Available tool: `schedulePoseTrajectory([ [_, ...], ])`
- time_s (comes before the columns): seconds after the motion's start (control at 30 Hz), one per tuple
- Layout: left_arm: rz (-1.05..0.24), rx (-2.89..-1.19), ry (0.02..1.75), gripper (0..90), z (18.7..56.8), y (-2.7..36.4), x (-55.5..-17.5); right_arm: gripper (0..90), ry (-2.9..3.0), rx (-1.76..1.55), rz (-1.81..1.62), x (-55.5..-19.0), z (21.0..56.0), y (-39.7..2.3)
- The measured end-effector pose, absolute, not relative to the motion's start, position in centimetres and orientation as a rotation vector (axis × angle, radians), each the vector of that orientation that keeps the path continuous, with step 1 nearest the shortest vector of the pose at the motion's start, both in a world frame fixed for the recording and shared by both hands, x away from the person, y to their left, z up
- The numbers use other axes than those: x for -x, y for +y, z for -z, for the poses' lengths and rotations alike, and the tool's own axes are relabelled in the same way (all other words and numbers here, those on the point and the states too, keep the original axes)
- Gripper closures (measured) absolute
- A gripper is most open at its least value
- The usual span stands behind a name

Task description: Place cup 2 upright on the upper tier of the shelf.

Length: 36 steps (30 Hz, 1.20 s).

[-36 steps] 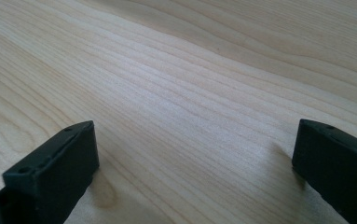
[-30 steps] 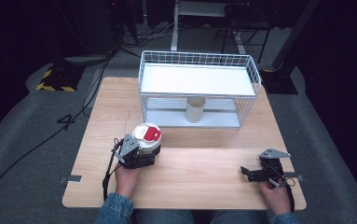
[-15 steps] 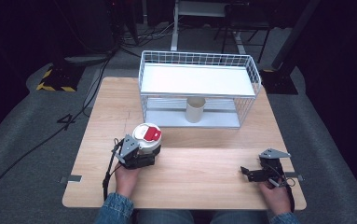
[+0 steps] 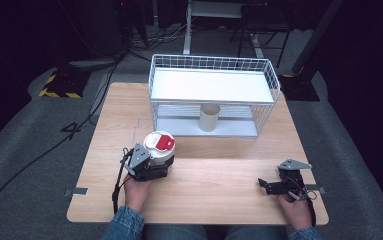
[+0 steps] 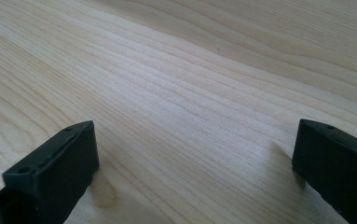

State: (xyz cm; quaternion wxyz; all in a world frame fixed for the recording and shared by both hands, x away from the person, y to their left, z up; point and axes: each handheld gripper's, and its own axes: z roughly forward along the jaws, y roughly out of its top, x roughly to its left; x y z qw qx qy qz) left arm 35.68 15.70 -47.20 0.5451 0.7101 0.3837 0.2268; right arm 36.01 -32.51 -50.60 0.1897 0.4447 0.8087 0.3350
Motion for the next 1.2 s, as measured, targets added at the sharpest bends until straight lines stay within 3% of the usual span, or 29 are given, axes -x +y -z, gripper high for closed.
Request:
schedulePoseTrajectory([
  [1.2,-0.509,-1.676,0.808,12.6,37.5,14.7,-34.3,0.5,2.267,-1.259,-0.938,-36.1,50.6,-32.4],
])
